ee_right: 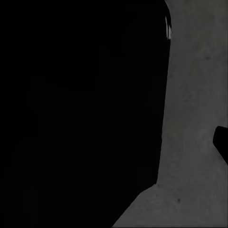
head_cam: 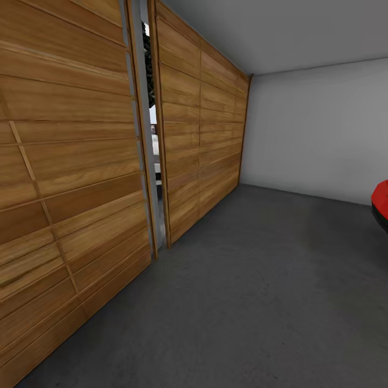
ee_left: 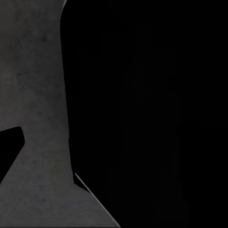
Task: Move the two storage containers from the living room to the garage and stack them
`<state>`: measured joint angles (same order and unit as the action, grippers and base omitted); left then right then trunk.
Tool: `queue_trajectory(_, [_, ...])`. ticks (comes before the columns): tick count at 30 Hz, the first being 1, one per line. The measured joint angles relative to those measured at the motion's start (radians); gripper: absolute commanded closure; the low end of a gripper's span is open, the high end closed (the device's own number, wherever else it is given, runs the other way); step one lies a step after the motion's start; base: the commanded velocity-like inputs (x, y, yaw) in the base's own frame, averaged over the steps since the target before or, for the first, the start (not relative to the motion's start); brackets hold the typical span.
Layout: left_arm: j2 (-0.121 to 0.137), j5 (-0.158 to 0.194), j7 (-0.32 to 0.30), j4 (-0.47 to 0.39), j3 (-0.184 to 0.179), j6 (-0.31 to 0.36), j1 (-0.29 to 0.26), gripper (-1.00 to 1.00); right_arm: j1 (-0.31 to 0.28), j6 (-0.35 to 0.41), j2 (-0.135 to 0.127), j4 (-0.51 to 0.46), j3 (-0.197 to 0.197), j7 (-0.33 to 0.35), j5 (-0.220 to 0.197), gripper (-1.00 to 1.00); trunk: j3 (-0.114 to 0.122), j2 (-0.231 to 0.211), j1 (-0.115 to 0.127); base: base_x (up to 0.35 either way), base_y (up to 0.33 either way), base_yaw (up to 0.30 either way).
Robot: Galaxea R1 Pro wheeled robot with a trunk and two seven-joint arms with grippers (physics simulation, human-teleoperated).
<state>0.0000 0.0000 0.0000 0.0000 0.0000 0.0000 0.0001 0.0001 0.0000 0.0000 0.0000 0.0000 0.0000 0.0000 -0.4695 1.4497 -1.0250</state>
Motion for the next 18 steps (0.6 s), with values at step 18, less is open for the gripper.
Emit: queue_trajectory(18, [-0.027,0.001,0.0,-0.024,0.003,-0.008,0.026,-1.0,-0.004,-0.005,-0.025,-0.006,-0.001,-0.001,0.001,-1.0,0.0,0.0,0.0,0.0,0.0,0.0])
